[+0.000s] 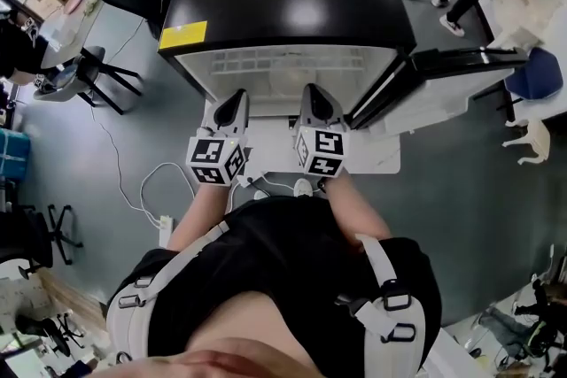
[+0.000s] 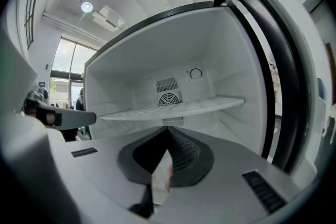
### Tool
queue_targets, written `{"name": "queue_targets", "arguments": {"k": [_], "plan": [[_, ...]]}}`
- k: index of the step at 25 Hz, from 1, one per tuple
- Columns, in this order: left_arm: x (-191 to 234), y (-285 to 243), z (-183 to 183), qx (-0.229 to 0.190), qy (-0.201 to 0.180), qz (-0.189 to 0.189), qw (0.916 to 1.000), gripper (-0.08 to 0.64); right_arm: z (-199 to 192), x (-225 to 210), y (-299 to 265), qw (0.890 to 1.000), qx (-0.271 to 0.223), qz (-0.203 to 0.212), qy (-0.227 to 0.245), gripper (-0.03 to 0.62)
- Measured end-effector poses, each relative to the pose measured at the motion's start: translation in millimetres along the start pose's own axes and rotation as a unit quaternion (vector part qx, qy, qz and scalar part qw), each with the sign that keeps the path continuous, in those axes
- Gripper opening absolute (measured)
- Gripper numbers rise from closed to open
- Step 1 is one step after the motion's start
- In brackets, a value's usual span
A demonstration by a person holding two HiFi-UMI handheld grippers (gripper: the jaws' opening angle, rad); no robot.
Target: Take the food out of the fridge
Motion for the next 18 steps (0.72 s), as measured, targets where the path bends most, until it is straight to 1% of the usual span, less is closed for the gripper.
{"name": "queue_targets", "arguments": {"k": [2, 3, 5, 7, 8, 10, 13, 18], "plan": [[5.5, 1.3, -1.8, 0.001, 0.010, -0.002, 1.0000, -0.003, -4.4, -7.4, -4.1, 0.999, -0.011, -0.029, 0.005, 0.008], [8.7, 1.6, -2.3, 0.001, 0.011, -0.001, 0.9999, -0.003, -7.5, -9.8, -7.3, 0.999, -0.014, -0.038, 0.007, 0.008], [15.4, 0.9, -3.2, 0.001, 0.010, 0.001, 0.9999, -0.002, -17.9, -15.6, -17.0, 0.999, -0.008, -0.051, 0.003, 0.143], [19.6, 1.5, -6.1, 0.005, 0.013, 0.001, 0.9999, -0.003, -35.8, -23.6, -26.7, 0.997, 0.021, -0.068, -0.013, 0.208], [20.3, 2.0, -7.0, 0.005, 0.015, 0.000, 0.9999, -0.003, -45.4, -27.6, -31.6, 0.996, 0.039, -0.073, -0.022, 0.224], [20.3, 2.6, -6.6, 0.003, 0.022, -0.004, 0.9998, -0.002, -63.7, -34.8, -42.5, 0.994, 0.071, -0.077, -0.038, 0.243], [21.0, 4.4, -5.4, -0.001, 0.031, -0.007, 0.9995, -0.003, -93.2, -41.0, -57.6, 0.988, 0.120, -0.077, -0.053, 0.253], [23.2, 7.9, -6.9, 0.002, 0.030, -0.004, 0.9995, -0.003, -132.7, -46.0, -78.6, 0.984, 0.151, -0.085, -0.038, 0.254]]}}
Point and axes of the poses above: the fingertips, and each gripper's own axes: y backward along the fingers, x to its left, z out of its top, the point moved 2 cm from there along y, backward along the fingers, and after that the axes turned 1 degree about -z, right-handed, at the moved point
